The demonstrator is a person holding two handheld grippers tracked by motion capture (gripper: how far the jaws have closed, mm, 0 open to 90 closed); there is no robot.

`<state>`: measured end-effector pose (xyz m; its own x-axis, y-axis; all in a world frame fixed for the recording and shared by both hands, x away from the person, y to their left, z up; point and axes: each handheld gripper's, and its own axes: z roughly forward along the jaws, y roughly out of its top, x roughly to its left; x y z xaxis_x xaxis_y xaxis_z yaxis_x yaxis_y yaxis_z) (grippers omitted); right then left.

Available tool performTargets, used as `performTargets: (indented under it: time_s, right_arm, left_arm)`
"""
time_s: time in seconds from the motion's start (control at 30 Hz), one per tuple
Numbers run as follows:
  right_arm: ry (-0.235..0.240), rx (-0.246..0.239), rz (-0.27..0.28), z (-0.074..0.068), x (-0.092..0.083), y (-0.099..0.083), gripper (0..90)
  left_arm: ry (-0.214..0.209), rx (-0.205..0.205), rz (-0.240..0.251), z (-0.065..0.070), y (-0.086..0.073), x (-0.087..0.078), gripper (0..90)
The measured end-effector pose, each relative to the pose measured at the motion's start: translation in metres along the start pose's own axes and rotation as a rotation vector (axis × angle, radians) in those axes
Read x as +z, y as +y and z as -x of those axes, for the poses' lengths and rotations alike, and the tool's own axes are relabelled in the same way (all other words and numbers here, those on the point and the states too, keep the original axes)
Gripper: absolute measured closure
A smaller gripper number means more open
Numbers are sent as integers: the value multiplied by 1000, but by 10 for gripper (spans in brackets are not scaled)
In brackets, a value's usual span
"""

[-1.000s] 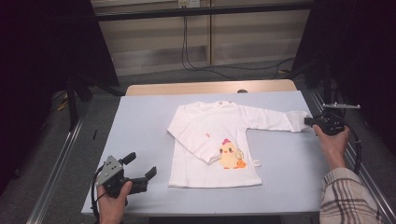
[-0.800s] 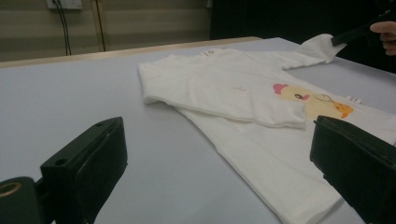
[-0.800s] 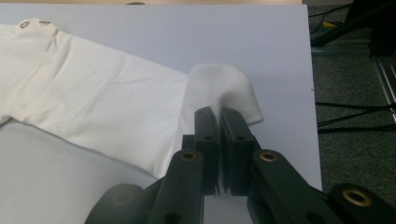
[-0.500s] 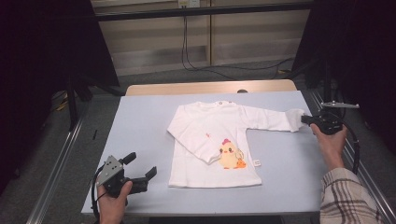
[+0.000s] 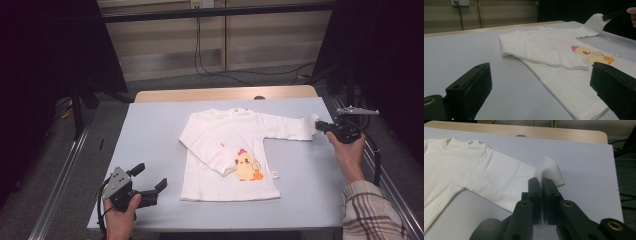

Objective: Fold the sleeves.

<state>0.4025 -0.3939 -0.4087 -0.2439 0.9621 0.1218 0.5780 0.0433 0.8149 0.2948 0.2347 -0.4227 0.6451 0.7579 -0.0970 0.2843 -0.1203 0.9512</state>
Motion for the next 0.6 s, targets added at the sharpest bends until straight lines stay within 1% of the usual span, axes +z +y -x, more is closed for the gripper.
performTargets:
  time_s: [0.07, 0.13, 0.17, 0.33, 0.37, 0.43, 0.6]
  right_arm:
    - [9, -12, 6, -4, 0, 2, 868]
    - [24, -10, 10, -8, 1, 4, 868]
    - [26, -17, 12, -10, 1, 4, 868]
    - [52, -25, 9, -16, 2, 6, 868]
    - [63, -33, 10, -20, 2, 7, 868]
    - [67, -35, 12, -21, 2, 8, 868]
    - [97, -53, 18, -31, 2, 11, 868]
  left_arm:
    - [0, 1, -2, -1, 0, 0, 39]
    - [24, 7, -1, -1, 0, 0, 40]
    - [27, 2, 2, -1, 0, 0, 39]
    - [19, -6, 12, -1, 1, 0, 39]
    - [16, 6, 5, -1, 1, 1, 39]
    - [12, 7, 3, -1, 1, 1, 39]
    - [6, 4, 5, 0, 2, 3, 39]
